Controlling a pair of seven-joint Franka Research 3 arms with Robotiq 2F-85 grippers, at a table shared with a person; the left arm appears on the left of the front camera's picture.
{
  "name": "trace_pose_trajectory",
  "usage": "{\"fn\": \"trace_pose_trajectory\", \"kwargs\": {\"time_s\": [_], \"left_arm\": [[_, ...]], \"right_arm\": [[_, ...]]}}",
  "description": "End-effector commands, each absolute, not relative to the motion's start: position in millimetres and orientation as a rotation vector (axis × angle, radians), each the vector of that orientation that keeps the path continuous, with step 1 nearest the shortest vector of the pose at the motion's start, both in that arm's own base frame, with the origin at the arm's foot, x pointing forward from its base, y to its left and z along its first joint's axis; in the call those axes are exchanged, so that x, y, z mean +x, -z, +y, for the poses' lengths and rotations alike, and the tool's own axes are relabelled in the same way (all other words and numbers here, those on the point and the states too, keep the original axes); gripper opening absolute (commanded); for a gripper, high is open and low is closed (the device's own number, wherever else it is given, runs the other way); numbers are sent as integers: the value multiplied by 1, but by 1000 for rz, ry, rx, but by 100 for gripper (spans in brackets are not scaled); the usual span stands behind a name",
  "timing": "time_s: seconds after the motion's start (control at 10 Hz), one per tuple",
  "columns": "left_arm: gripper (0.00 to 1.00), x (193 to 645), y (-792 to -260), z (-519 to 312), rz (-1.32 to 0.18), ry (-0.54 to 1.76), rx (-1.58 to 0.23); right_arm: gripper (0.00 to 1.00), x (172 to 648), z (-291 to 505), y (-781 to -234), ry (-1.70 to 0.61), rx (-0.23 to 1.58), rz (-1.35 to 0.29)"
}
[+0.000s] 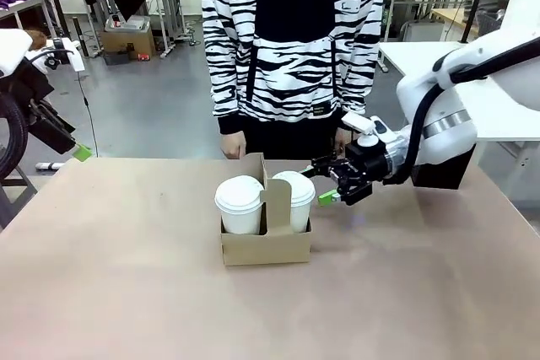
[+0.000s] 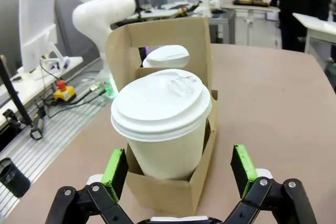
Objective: Pour a drink into a cup and package it in a carrier.
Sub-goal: Insert the held 600 ml Paper Cup into the Cup Carrier.
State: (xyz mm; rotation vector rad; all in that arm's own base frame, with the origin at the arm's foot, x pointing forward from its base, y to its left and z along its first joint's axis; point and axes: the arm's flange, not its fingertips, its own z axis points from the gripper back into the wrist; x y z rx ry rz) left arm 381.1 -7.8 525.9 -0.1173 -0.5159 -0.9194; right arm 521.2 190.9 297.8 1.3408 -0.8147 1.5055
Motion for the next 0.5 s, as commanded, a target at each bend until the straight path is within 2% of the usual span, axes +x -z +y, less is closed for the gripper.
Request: {"fn": "trace_pose_trajectory", "kwargs": {"time_s": [0.0, 0.1, 0.4], "left_arm": [[100, 380, -527, -8, -515, 918, -112], [100, 380, -527, -8, -515, 918, -112], [100, 380, -527, -8, -515, 918, -112]], "right_arm": [[100, 509, 170, -315, -1428, 1209, -812], [100, 506, 150, -329, -1303, 1043, -825], [100, 468, 85, -386, -994, 757, -783]]}}
